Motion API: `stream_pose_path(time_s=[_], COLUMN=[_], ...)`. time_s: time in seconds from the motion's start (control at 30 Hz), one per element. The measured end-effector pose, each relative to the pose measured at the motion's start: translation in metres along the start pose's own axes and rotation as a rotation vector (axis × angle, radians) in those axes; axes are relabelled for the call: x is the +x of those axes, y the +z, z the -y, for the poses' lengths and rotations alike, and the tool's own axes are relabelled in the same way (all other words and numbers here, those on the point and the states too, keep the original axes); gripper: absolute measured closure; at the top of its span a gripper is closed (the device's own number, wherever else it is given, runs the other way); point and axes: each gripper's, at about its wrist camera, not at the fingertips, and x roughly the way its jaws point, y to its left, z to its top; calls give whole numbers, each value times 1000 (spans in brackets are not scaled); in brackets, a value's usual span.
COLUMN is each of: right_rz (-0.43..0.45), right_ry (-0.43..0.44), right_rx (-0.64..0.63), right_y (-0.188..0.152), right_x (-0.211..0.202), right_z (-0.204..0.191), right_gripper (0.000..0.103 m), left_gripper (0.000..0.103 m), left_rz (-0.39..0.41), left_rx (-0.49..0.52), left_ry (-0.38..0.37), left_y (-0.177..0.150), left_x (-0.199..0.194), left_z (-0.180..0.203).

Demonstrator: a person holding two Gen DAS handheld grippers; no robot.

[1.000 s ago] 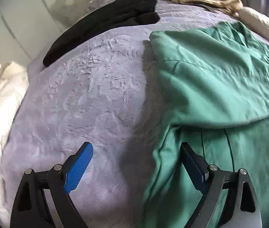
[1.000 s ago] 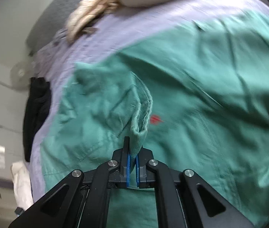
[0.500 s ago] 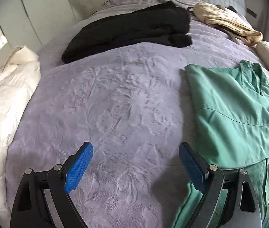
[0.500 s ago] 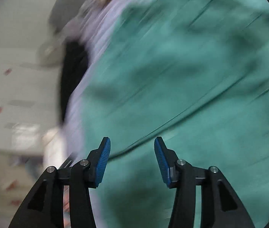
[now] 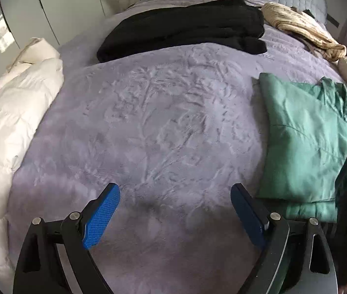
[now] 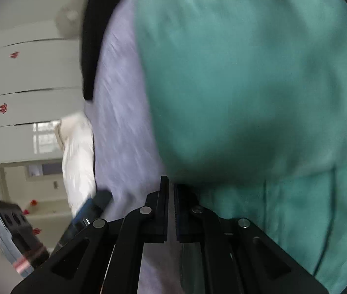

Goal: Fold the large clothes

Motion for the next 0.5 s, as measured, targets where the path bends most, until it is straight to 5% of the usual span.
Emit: stream_pose_path(time_s=[0.17,0.27,0.33,0.5], right_rz=[-24,109,229,481], right_ry=[-94,-201,-321,-565], right_rx=[-134,-128,-116,-112], right_y=[-22,-9,7,52], right_x=[-43,-106,-155,-258], right_z=[-1,18,34,65], right_gripper=[98,83,48,43], left_gripper=[11,11,11,11], left_rz=[3,7,21,45], left_rx=[44,71,82,78], left_ry=[-72,-101,-106,-94], left_y=[9,16,22,48], left_x=[6,14,18,32], left_z=[31,57,71,96])
